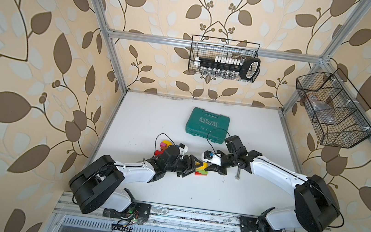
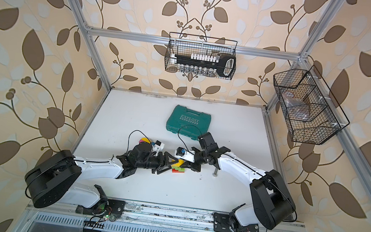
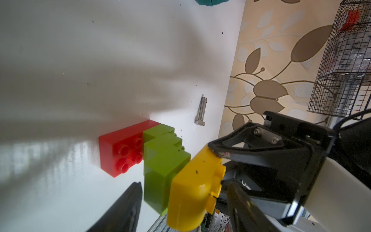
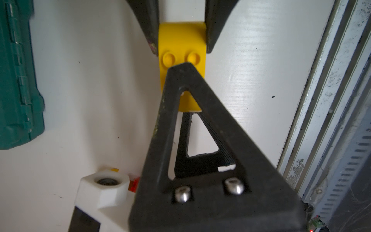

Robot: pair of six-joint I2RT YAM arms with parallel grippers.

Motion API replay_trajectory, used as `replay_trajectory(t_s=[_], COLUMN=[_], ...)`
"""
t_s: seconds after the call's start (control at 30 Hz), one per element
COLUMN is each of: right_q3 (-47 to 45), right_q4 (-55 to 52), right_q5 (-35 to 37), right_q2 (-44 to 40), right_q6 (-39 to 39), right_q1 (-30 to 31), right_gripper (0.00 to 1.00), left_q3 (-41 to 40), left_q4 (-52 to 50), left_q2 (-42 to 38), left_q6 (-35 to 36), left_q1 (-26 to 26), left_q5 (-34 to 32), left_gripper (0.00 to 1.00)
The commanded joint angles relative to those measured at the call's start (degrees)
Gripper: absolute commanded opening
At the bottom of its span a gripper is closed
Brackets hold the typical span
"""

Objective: Assemble the letter s with lego
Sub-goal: Assemble the lego brick with the lego brick.

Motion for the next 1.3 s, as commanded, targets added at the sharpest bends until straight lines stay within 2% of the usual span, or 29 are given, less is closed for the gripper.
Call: replay_trajectory(t_s=[0.0,0.17,0.33,0.47,1.27], right_q3=[1.2,1.4,1.6,2.0,2.4], right_q4=[-2.4,-2.9,-4.1,-4.9,-4.9], right_q5=[0.3,0.3,0.2,0.6,0.5], right_q2=[1.1,1.2,1.4,1.8,2.3], right_q6=[-0.5,-1.1,-2.3,-2.9,-2.7], right_q1=[0.3,0.3,0.3,0.3,0.2], right_gripper=[0.16,0.16,0.16,0.16,0.16], left_q3=[0.5,0.6,0.9,0.8,1.0], left_q4=[2.2,1.8,0.5,0.6,3.9], left_q2=[-0.1,-0.1,-0.1,0.1,2.2], left_q6=[0.4,0.7,1.1,1.1,0.2], left_q1=[-0.6,-0.7,-0.6,-0.7,-1.4], left_q5=[-0.8,-0.9,-1.0,-1.1,-2.3], left_gripper=[0.69,0.70,0.77,0.78,0.68])
